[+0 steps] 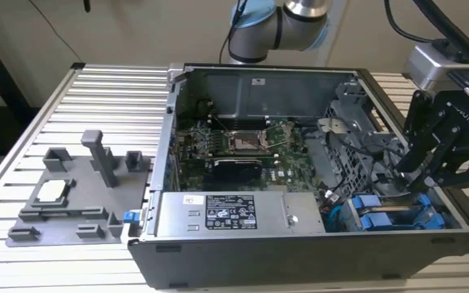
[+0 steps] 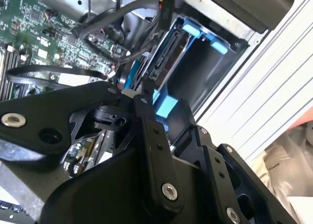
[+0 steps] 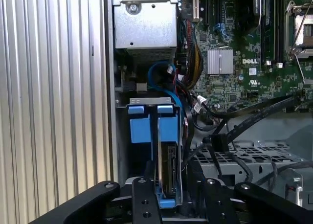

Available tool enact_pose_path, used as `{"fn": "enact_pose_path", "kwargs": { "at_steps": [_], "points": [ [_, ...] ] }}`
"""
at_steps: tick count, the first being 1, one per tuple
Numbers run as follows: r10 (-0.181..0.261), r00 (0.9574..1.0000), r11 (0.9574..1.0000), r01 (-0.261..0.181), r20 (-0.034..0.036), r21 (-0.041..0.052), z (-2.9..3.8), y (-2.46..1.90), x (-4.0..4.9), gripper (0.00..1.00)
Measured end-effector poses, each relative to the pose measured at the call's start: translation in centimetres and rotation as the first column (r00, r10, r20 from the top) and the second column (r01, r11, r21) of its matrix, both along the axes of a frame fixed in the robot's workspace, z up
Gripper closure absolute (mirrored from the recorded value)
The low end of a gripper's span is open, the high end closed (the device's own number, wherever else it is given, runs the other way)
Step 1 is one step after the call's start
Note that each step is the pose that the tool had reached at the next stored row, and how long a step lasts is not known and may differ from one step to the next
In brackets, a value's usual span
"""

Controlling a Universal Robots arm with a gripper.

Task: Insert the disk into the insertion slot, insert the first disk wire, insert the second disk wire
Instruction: 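Insert the disk into the insertion slot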

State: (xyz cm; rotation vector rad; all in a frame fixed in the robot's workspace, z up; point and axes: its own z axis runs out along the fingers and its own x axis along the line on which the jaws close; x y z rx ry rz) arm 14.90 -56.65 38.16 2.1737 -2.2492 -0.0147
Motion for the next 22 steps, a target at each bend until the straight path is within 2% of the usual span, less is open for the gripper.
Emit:
{"fn": "enact_pose_path", "kwargs": {
  "at_steps": [16,19,22],
  "points": [
    [0.005,0.9999,1.0000,-0.005,-0.0087,0.0001,0.00,0.05,4.44,0.60],
    [0.006,0.9999,1.0000,-0.006,-0.0090,0.0002,0.00,0.21,4.95,0.60],
    [0.006,0.9999,1.0000,-0.006,-0.0090,-0.0003,0.00,0.63,5.21,0.60]
  ]
}}
